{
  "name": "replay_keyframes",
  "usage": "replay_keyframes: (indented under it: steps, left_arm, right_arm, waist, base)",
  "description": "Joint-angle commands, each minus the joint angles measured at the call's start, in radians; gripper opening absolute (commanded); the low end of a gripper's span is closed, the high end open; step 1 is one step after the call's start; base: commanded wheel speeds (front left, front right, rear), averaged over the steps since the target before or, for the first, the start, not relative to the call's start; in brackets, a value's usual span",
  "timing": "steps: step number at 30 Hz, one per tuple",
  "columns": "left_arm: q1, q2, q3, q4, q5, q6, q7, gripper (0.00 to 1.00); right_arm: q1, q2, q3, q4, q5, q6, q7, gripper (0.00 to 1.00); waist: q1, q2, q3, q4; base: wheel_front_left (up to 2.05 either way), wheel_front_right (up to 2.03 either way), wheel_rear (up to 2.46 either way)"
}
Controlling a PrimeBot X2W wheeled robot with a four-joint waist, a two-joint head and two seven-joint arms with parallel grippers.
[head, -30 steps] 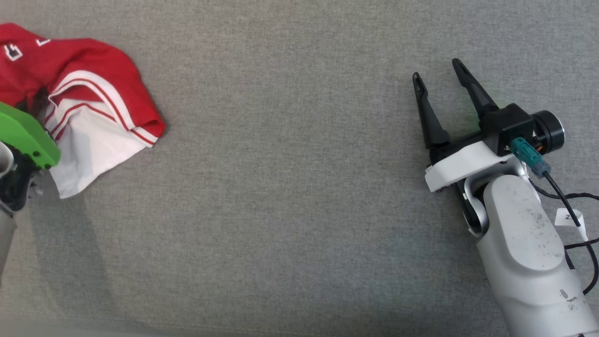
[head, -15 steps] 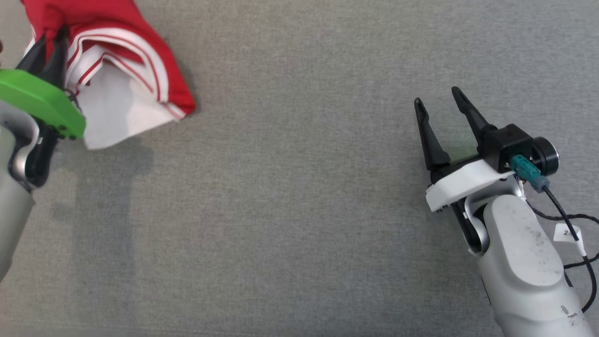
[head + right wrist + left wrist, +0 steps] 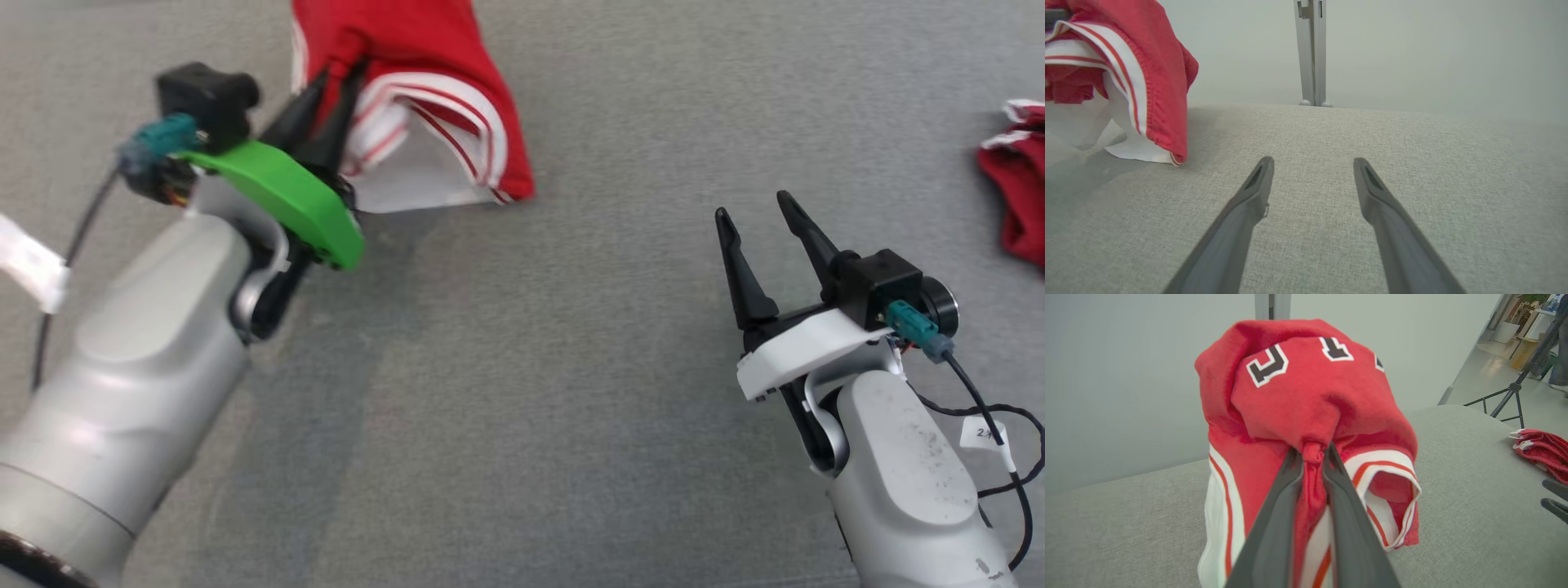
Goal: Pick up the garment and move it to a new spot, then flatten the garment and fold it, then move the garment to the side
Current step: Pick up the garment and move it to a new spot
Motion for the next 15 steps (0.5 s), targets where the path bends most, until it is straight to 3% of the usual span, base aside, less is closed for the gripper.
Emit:
replay_keyframes:
  steps: [1,7,13,14,15]
  left_arm:
    - [0.022,-0.022,-0.01,-0.004,-0.006,0.002,-0.006,0.0]
    - [0.056,-0.116,-0.081,-0.006,-0.011,0.002,-0.01,0.0]
    - [0.096,-0.178,-0.164,0.027,-0.012,0.002,-0.009,0.0]
    - [0.103,-0.183,-0.168,0.04,-0.009,0.002,-0.009,0.11]
    - [0.108,-0.186,-0.168,0.049,-0.004,0.002,-0.009,0.48]
  right_arm:
    - [0.019,-0.003,0.002,-0.001,0.008,-0.002,0.0,1.0]
    - [0.035,-0.003,-0.001,-0.003,0.02,-0.002,0.0,1.0]
    - [0.052,-0.003,-0.003,-0.005,0.031,-0.002,0.0,1.0]
    - [0.056,-0.003,-0.003,-0.005,0.032,-0.002,0.0,1.0]
    - [0.058,-0.003,-0.004,-0.005,0.033,-0.002,0.0,1.0]
  waist:
    - [-0.0001,0.0,-0.036,-0.087]
    - [-0.0001,0.0,-0.046,-0.17]
    - [-0.0001,0.0,-0.053,-0.209]
    - [-0.0001,0.0,-0.053,-0.211]
    - [-0.0001,0.0,-0.054,-0.211]
  base:
    - [0.0,0.0,0.0]
    - [0.0,0.0,0.0]
    - [0.0,0.0,0.0]
    - [0.0,0.0,0.0]
    - [0.0,0.0,0.0]
